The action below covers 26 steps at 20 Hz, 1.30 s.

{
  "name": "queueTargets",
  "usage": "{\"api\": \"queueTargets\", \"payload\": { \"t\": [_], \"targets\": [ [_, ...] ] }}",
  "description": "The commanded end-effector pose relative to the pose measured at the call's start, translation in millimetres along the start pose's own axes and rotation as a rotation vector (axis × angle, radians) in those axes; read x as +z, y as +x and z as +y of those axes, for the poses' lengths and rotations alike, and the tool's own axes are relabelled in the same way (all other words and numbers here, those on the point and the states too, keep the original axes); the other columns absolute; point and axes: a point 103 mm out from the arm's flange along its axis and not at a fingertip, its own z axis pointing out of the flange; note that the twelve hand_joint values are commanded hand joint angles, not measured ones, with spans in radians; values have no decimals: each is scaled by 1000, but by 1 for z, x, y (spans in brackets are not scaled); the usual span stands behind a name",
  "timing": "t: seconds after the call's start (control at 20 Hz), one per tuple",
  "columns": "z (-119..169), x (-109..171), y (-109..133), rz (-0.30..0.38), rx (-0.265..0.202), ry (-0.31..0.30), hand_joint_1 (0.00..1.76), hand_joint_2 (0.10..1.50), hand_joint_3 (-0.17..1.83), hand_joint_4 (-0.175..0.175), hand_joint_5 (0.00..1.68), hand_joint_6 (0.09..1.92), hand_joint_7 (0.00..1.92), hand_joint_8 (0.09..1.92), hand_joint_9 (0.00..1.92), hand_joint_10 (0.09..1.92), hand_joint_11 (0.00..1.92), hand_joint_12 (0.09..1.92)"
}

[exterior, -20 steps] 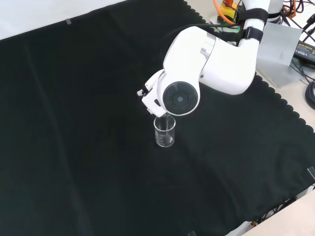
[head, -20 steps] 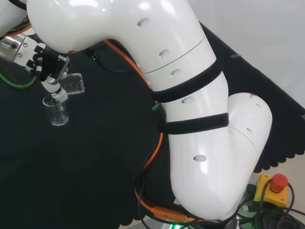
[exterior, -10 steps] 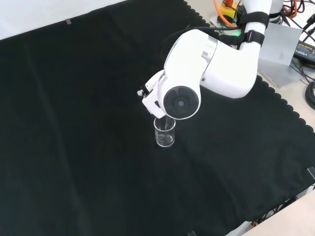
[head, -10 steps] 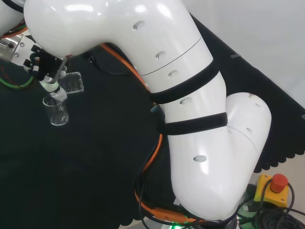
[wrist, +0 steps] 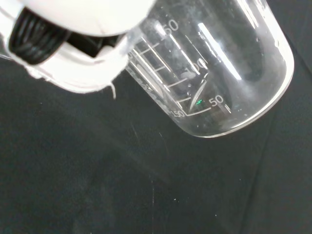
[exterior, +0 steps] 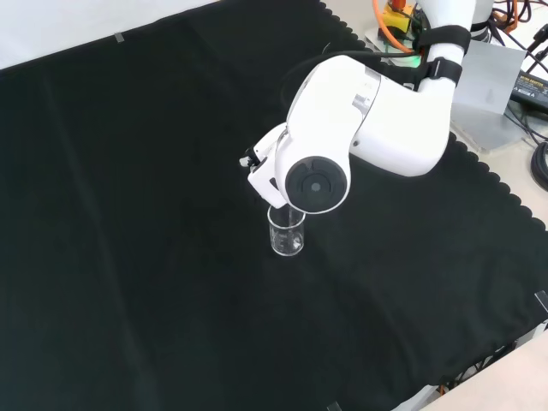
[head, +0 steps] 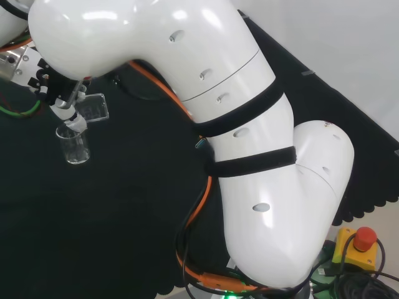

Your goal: Pour the water from the handheld beaker into the one on the table.

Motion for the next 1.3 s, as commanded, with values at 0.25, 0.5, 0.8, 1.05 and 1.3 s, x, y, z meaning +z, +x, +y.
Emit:
{"api": "queueTargets", "payload": {
  "t": [0.25, 0.5, 0.8, 1.05, 1.3],
  "targets": [
    [-1, 1, 6, -7, -3, 21, 1112, 609, 997, 5, 1050, 1236, 1387, 1065, 1231, 1101, 1104, 931],
    [0, 4, 5, 4, -11, 30, 1111, 610, 997, 6, 1049, 1237, 1387, 1066, 1232, 1101, 1104, 932],
    [1, 3, -1, -18, 2, 37, 1111, 610, 998, 7, 1048, 1239, 1387, 1067, 1232, 1101, 1103, 933],
    [1, 2, -2, -17, -4, 35, 1110, 611, 998, 7, 1048, 1240, 1387, 1068, 1232, 1101, 1102, 934],
    [-1, 1, -1, -18, -4, 26, 1110, 611, 998, 8, 1047, 1242, 1387, 1069, 1233, 1101, 1102, 934]
  ]
}}
